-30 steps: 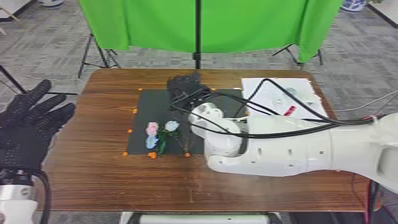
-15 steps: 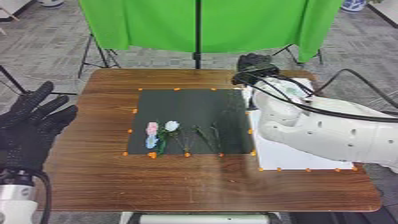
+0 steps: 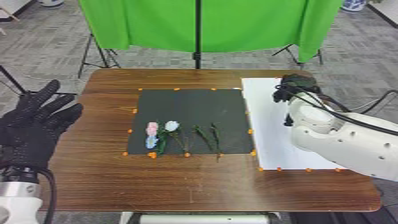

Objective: Arrange flowers

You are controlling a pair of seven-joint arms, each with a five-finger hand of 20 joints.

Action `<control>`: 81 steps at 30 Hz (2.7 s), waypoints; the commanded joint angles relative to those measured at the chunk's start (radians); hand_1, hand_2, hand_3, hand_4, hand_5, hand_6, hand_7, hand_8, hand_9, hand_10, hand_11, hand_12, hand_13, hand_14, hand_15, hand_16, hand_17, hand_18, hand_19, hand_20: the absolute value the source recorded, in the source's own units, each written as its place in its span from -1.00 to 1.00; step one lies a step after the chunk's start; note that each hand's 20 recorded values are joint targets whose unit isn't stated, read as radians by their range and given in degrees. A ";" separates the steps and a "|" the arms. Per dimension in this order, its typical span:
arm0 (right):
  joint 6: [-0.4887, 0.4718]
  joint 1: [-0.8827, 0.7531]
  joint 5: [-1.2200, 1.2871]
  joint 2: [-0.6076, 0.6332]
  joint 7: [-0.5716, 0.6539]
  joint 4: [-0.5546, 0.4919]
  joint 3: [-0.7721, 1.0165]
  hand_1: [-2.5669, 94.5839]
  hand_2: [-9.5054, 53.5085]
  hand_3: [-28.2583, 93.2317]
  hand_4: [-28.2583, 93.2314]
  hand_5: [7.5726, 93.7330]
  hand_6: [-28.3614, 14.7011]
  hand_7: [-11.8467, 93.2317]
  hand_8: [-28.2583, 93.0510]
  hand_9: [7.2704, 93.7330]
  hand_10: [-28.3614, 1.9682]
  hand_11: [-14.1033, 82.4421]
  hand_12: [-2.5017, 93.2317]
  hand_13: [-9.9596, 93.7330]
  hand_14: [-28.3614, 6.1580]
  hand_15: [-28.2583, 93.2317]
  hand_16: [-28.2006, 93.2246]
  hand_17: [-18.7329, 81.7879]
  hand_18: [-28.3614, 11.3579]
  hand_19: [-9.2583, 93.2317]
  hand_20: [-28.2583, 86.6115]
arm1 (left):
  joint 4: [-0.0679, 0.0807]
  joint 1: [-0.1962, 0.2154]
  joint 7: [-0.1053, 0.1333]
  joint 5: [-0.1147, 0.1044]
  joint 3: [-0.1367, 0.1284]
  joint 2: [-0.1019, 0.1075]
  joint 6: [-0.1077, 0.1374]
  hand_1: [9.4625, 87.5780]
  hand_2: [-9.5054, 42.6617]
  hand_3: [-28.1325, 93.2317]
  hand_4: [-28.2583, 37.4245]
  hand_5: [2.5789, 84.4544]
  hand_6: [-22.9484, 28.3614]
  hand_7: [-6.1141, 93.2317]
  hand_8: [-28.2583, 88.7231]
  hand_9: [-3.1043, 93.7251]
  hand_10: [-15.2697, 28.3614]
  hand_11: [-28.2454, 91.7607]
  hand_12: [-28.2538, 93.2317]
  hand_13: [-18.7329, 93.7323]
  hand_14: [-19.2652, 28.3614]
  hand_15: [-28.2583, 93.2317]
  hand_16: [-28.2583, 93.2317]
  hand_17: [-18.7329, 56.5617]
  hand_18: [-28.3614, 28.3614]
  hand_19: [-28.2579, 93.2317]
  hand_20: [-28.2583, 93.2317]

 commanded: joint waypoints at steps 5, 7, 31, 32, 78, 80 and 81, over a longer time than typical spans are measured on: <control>-0.076 -0.066 0.009 -0.050 -0.013 0.058 0.064 -0.30 -1.00 0.86 -1.00 -0.08 0.33 -0.44 -0.77 0.10 -0.21 -0.34 -0.66 0.26 -0.06 0.56 -0.36 -0.22 -0.69 0.80 0.10 | 0.011 -0.008 -0.004 0.001 0.022 -0.009 -0.003 -0.71 -0.28 0.73 -1.00 -0.23 0.24 -0.62 -0.67 -0.32 0.60 -0.08 -0.36 -0.23 1.00 0.41 -0.73 -0.64 0.93 0.57 -0.26; -0.118 -0.093 0.002 -0.064 -0.018 0.070 0.099 -0.30 -1.00 0.85 -1.00 -0.12 0.34 -0.46 -0.77 0.11 -0.22 -0.34 -0.66 0.27 -0.07 0.57 -0.36 -0.22 -0.69 0.81 0.10 | 0.009 -0.005 0.000 0.001 0.022 -0.011 -0.001 -0.71 -0.28 0.73 -1.00 -0.23 0.24 -0.62 -0.67 -0.32 0.60 -0.08 -0.36 -0.23 1.00 0.41 -0.73 -0.64 0.93 0.57 -0.26; 0.073 -0.090 -0.130 -0.090 -0.037 0.140 -0.028 0.20 -1.00 0.59 -1.00 0.74 0.60 -0.35 -0.56 0.92 0.62 -0.59 -0.36 0.75 0.53 0.38 -0.14 0.03 -0.46 0.95 0.03 | 0.001 0.020 0.028 -0.003 0.023 -0.021 0.005 -0.71 -0.27 0.74 -1.00 -0.22 0.25 -0.62 -0.67 -0.32 0.60 -0.08 -0.36 -0.23 1.00 0.41 -0.73 -0.64 0.93 0.57 -0.27; 0.090 -0.088 -0.142 -0.091 -0.040 0.142 -0.036 0.20 -1.00 0.58 -1.00 0.75 0.59 -0.35 -0.56 0.94 0.64 -0.59 -0.36 0.76 0.55 0.37 -0.15 0.03 -0.45 0.96 0.02 | 0.001 0.017 0.026 -0.004 0.025 -0.021 0.007 -0.71 -0.27 0.74 -1.00 -0.22 0.25 -0.62 -0.67 -0.32 0.60 -0.08 -0.36 -0.23 1.00 0.41 -0.73 -0.64 0.93 0.57 -0.27; 0.273 0.014 -0.149 -0.499 -0.105 0.019 -0.200 0.14 -1.00 0.66 -1.00 0.72 0.55 -0.34 -0.54 0.99 0.52 -0.46 -0.26 0.72 0.49 0.50 -0.18 0.00 -0.50 0.99 0.05 | 0.013 -0.019 -0.001 0.005 0.013 0.005 -0.011 -0.70 -0.27 0.74 -1.00 -0.22 0.26 -0.62 -0.67 -0.32 0.61 -0.08 -0.36 -0.23 1.00 0.41 -0.73 -0.64 0.93 0.58 -0.29; 0.276 0.018 -0.148 -0.503 -0.105 0.017 -0.207 0.13 -1.00 0.66 -1.00 0.72 0.55 -0.34 -0.54 0.98 0.51 -0.44 -0.27 0.72 0.49 0.50 -0.19 0.00 -0.50 0.99 0.06 | 0.013 -0.023 -0.005 0.006 0.015 0.005 -0.012 -0.70 -0.27 0.74 -1.00 -0.22 0.26 -0.62 -0.67 -0.32 0.61 -0.08 -0.36 -0.23 1.00 0.41 -0.73 -0.64 0.93 0.58 -0.29; 0.271 0.020 -0.150 -0.505 -0.103 0.016 -0.210 0.13 -1.00 0.65 -1.00 0.71 0.54 -0.34 -0.55 0.97 0.51 -0.43 -0.28 0.72 0.48 0.51 -0.19 0.00 -0.50 0.99 0.06 | 0.014 -0.025 -0.004 0.006 0.016 0.005 -0.012 -0.70 -0.27 0.74 -1.00 -0.22 0.26 -0.62 -0.67 -0.32 0.61 -0.08 -0.36 -0.23 1.00 0.41 -0.73 -0.64 0.93 0.58 -0.29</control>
